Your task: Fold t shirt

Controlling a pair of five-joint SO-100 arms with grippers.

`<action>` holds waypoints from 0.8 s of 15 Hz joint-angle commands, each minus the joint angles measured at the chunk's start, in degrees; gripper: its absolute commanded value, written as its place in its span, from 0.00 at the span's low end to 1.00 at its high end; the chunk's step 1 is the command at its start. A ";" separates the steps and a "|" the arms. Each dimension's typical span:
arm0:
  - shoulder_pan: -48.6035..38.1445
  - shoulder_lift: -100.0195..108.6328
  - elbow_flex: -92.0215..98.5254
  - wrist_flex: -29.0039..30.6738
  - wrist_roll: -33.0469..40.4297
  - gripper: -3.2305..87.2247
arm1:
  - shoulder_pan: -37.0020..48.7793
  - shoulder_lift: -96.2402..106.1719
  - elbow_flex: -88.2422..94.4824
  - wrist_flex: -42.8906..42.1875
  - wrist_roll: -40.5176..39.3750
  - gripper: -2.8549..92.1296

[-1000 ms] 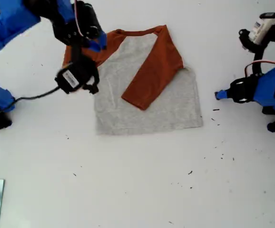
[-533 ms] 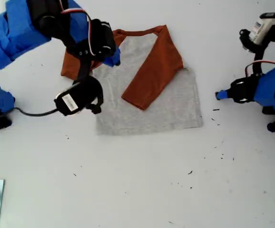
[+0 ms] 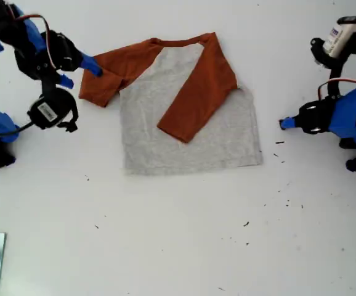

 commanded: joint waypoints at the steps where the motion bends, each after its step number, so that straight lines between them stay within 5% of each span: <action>1: 4.66 0.70 -0.62 -5.01 0.70 0.33 | 0.00 0.88 2.02 0.18 0.35 0.07; 7: 3.16 -31.03 -34.72 1.49 3.25 0.31 | -0.79 1.05 2.02 0.44 0.79 0.07; 12: -0.79 -30.50 -27.86 -0.88 3.25 0.29 | -1.23 2.29 2.37 0.88 0.88 0.07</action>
